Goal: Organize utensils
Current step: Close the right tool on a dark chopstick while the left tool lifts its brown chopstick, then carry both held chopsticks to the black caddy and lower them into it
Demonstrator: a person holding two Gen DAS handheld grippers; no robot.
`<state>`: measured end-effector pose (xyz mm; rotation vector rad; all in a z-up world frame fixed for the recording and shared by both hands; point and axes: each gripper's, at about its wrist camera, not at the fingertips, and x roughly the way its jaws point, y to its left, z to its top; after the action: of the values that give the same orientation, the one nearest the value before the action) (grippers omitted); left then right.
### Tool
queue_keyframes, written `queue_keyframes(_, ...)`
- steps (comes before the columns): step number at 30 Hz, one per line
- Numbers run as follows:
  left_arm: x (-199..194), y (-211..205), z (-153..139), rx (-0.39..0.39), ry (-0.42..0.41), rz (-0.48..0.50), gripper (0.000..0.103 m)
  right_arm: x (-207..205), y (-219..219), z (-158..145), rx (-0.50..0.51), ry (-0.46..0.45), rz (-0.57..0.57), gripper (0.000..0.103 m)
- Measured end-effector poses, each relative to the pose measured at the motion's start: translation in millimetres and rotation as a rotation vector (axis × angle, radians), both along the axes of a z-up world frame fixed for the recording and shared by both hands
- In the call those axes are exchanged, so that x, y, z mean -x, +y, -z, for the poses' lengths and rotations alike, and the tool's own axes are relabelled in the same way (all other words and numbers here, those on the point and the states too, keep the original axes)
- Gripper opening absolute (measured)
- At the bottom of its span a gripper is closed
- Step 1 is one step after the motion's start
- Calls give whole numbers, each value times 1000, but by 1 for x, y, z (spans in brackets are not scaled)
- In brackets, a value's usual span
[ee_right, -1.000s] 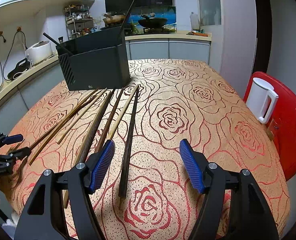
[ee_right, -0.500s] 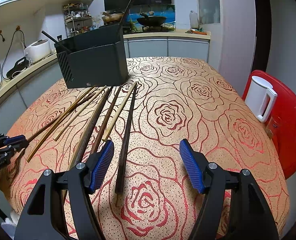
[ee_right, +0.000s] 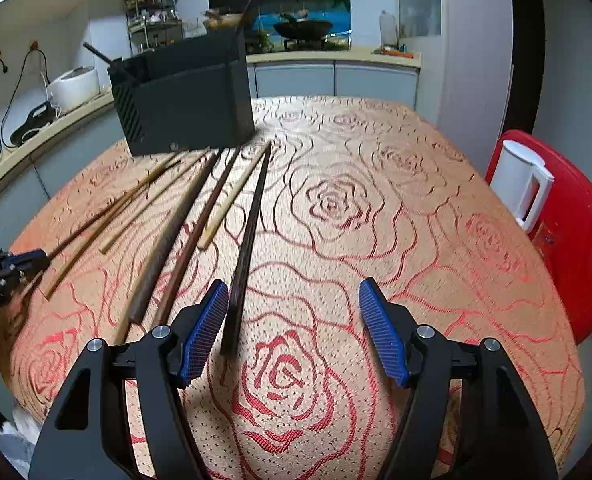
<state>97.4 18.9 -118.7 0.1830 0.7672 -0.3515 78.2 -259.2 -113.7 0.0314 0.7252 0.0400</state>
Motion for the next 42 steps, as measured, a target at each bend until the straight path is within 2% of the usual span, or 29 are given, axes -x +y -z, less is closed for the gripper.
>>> queue_keyframes(7,0,0,0,7,6,-1,8,-1,13,10,33,8,-35,65)
queue_keyframes(12,-2,2,0,21,14,-1,8,-2,25,10,53,-16,-77,48)
queue_keyframes(14,-3,2,0,25,18,0,8,-2,29,9,61,-21,-97,35)
queue_keyframes(23,-3,4,-1,52,32,2,7,1,35,7,51,-14,-132,10)
queue_keyframes(28,0,5,-6,60,24,6,7,0,30,5,25,13,-119,9)
queue_keyframes(32,3,7,-16,77,2,3,6,3,24,-3,15,-3,-108,8)
queue_keyframes(37,9,11,-36,103,-36,-15,6,10,17,-26,-7,-55,-105,8)
queue_keyframes(42,19,9,-59,93,-88,-2,6,19,7,-58,-58,-128,-100,8)
